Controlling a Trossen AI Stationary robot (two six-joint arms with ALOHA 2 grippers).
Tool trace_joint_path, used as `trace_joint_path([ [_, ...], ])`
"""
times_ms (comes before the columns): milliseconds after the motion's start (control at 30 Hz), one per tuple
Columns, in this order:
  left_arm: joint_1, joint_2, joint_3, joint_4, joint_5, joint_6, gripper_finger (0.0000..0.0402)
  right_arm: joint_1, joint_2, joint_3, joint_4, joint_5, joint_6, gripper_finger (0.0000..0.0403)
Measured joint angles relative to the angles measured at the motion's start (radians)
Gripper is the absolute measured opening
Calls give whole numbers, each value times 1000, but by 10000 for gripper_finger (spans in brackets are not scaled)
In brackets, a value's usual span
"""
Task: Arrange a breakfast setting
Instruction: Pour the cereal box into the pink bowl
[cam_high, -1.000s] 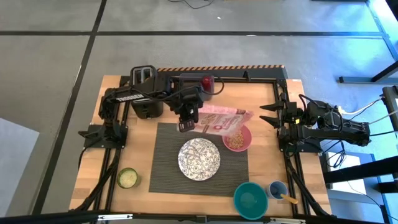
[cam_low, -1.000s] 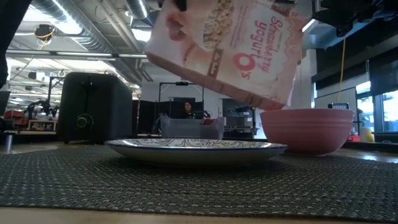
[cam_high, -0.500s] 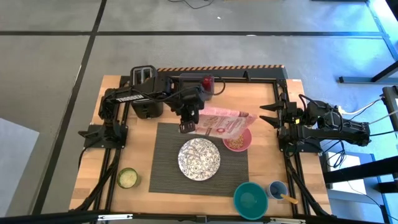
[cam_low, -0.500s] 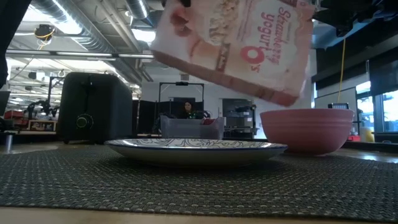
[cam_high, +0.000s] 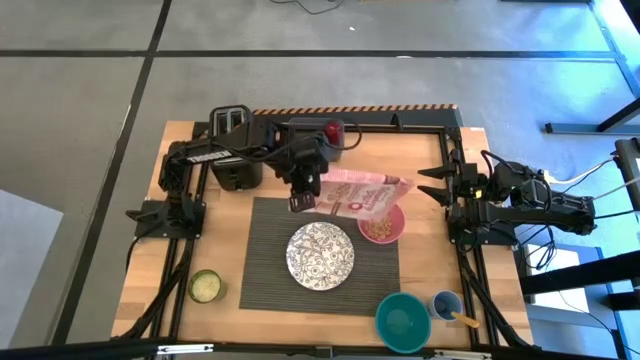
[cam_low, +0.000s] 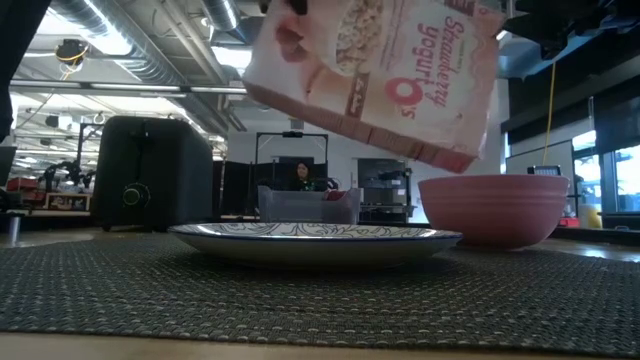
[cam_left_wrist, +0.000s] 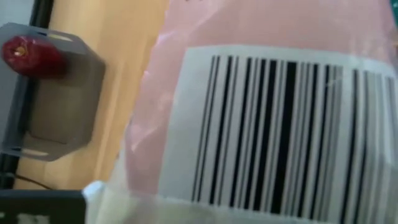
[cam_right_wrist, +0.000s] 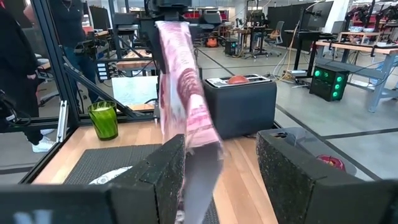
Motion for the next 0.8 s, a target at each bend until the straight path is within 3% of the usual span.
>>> trace_joint_path([
  [800, 6, 0, 0, -1, 5, -3, 166, 0, 0, 0, 2, 0, 0, 186],
])
